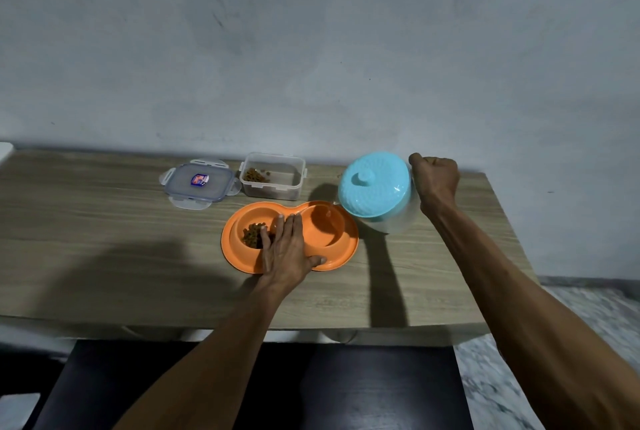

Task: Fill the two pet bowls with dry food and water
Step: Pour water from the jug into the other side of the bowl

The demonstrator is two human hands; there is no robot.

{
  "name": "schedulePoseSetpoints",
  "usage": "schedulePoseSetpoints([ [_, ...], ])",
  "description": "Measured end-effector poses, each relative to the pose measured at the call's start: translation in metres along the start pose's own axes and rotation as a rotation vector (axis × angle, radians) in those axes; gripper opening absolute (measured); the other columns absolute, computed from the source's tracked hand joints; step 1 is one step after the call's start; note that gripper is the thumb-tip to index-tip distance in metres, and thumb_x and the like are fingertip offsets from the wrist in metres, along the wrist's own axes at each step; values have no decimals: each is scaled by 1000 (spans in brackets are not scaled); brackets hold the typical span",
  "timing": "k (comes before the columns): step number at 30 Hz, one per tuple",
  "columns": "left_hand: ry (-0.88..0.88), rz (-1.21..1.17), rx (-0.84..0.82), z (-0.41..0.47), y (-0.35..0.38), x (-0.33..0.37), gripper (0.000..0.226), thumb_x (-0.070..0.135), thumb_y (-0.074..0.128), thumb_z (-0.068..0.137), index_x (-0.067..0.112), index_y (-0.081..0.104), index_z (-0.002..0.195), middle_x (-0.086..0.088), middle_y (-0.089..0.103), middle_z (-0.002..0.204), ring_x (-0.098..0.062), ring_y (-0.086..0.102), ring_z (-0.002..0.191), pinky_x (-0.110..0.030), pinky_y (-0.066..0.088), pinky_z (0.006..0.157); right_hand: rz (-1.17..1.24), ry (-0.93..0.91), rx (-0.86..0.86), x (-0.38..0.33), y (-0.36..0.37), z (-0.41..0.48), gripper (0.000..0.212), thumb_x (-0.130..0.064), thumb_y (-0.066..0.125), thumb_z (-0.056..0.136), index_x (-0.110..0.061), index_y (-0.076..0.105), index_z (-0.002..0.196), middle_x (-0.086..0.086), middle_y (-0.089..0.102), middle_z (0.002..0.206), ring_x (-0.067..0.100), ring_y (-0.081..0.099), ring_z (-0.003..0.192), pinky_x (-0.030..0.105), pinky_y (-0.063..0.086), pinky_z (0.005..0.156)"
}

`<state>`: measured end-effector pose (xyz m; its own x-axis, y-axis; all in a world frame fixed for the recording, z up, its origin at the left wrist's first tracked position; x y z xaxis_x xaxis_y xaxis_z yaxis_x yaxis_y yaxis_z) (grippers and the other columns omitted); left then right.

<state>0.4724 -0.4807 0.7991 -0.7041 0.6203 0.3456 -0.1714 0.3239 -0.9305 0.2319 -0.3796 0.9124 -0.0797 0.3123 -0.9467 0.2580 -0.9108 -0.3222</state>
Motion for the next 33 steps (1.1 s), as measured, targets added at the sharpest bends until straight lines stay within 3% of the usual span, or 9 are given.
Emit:
schedulePoseSetpoints([
  [19, -3, -12, -15, 0, 1, -1, 106, 59, 66, 80, 12, 8, 156, -6, 13, 165, -26, 0, 154, -56, -2, 120, -96, -89, -17, -5, 1, -3, 42, -17, 60, 72, -15, 29, 44, -11, 17, 35, 15, 21, 47, 26, 27, 50],
  [26, 0, -15, -11, -1, 1, -1, 107, 59, 66, 80, 12, 7, 156, -6, 14, 165, -27, 0, 153, -56, -2, 120, -114, -108, -10, -5, 0, -4, 37, -19, 59, 71, -14, 32, 46, 1, 23, 47, 20, 25, 54, 28, 28, 53],
  [33, -2, -7, -22, 0, 2, -1, 108, 60, 66, 80, 13, 6, 156, -6, 12, 165, -27, 0, 153, -56, -1, 121, -110, -106, -9, -5, -2, -3, 38, -18, 58, 72, -14, 31, 46, 1, 24, 47, 17, 23, 51, 27, 28, 52],
])
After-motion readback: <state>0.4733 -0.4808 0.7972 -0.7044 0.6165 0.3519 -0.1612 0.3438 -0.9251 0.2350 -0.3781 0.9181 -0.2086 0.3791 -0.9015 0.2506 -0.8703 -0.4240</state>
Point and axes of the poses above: each hand's wrist, its own z-axis towards the middle knuckle, its own y-axis out of the palm, x = y × z, the point moved 2 cm from there along z, towards the middle knuckle
